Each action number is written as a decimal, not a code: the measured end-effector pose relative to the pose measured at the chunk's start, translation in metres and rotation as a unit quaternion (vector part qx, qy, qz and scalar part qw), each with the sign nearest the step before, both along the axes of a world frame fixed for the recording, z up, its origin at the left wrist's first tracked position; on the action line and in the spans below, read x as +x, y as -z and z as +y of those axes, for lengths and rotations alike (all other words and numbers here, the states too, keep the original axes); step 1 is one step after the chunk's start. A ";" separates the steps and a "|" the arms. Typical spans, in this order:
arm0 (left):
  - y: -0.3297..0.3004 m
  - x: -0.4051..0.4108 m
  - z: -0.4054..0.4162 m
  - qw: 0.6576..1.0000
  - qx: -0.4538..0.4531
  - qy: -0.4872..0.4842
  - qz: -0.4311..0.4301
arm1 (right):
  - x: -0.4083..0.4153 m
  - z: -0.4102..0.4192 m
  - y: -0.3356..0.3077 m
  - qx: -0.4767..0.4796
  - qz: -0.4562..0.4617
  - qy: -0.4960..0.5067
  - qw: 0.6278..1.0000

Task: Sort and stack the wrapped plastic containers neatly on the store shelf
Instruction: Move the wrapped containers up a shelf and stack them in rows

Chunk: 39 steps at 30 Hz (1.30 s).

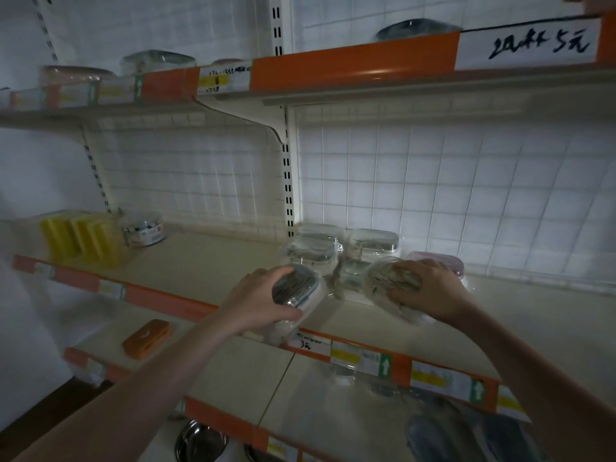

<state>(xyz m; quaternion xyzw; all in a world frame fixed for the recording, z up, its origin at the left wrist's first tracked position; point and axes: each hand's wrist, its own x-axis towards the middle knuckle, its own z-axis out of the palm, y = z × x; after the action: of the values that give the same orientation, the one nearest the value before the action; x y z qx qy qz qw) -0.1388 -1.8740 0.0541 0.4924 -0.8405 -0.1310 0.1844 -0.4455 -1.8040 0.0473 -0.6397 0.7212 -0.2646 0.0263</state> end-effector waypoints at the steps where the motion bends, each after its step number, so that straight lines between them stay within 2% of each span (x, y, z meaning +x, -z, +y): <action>1: -0.002 0.000 -0.004 1.000 0.003 -0.002 0.000 | 0.000 -0.005 -0.004 0.000 0.005 -0.002 1.000; 10: -0.017 0.001 -0.034 1.000 0.000 0.017 -0.008 | 0.004 -0.060 -0.020 0.044 0.038 -0.047 0.997; 17: -0.013 0.005 -0.048 0.999 0.011 0.032 -0.005 | 0.003 -0.085 -0.009 0.076 0.067 -0.099 0.990; 21: -0.008 0.004 -0.053 0.999 0.017 0.041 0.004 | 0.000 -0.091 -0.001 0.046 0.050 -0.126 0.990; 26: -0.005 -0.002 -0.057 0.998 0.026 0.051 0.014 | 0.004 -0.093 0.001 0.009 0.136 -0.148 0.979; 34: -0.007 0.000 -0.057 0.996 0.028 0.081 0.028 | 0.010 -0.088 0.012 -0.038 0.204 -0.052 0.977; 39: -0.012 -0.003 -0.057 0.993 0.023 0.113 0.031 | 0.016 -0.069 0.009 -0.057 0.159 0.012 0.986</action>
<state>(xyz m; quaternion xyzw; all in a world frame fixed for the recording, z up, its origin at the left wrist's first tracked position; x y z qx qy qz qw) -0.1414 -1.9305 0.0656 0.3943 -0.8814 -0.1850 0.1828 -0.4293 -1.8733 0.0388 -0.6656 0.7074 -0.2007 -0.1279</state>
